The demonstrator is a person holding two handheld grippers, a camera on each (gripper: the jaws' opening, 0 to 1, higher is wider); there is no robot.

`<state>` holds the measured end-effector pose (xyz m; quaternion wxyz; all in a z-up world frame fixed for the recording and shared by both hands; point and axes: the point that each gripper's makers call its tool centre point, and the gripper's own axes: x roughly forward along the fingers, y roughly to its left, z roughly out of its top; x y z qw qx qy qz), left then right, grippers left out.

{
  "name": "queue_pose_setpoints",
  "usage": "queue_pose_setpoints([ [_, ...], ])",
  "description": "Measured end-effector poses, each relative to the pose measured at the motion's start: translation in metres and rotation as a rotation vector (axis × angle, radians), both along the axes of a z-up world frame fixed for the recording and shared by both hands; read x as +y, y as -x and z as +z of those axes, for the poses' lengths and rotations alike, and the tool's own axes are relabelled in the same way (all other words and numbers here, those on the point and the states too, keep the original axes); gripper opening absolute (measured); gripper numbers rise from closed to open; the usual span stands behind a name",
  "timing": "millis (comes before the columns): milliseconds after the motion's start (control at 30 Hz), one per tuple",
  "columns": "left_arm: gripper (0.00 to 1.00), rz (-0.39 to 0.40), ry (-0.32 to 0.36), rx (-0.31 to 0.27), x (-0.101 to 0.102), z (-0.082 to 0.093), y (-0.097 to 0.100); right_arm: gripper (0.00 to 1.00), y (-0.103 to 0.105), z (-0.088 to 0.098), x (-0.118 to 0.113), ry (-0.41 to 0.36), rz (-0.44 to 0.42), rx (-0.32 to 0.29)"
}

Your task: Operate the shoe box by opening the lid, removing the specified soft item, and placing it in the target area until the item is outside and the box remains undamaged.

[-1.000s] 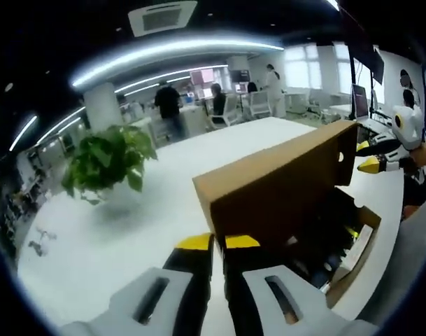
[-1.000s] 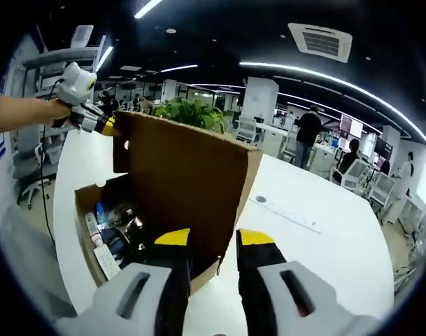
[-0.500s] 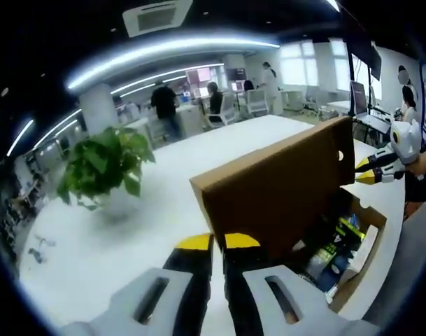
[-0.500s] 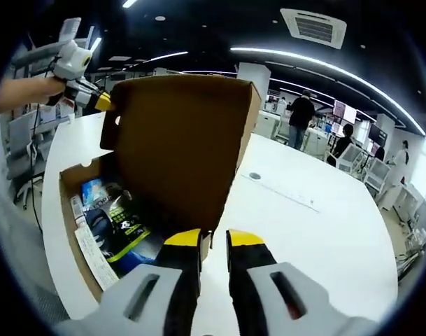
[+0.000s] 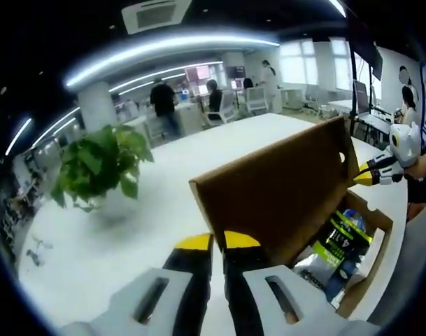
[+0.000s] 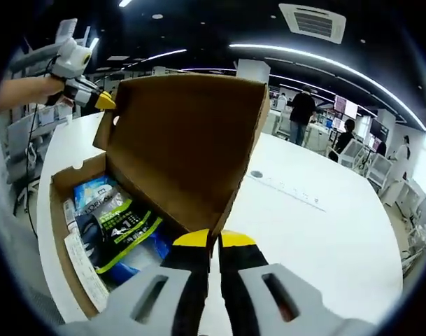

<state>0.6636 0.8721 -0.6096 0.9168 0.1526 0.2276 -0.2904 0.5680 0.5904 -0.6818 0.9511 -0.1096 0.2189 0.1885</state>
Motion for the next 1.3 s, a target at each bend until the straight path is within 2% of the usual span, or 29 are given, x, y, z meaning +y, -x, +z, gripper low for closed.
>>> queue_pose_setpoints([
  [433,0.02,0.003,0.008,0.013,-0.005,-0.012,-0.019,0.01,-0.007,-0.001,-0.002,-0.027,-0.02,0.017],
  [833,0.04,0.008,-0.009,0.038,-0.009,-0.03,-0.035,0.01,-0.011,-0.002,-0.003,-0.01,-0.018,0.014],
  [1300,0.04,0.036,-0.035,0.114,-0.004,-0.054,-0.019,0.01,-0.016,-0.004,-0.003,-0.018,-0.025,0.044],
])
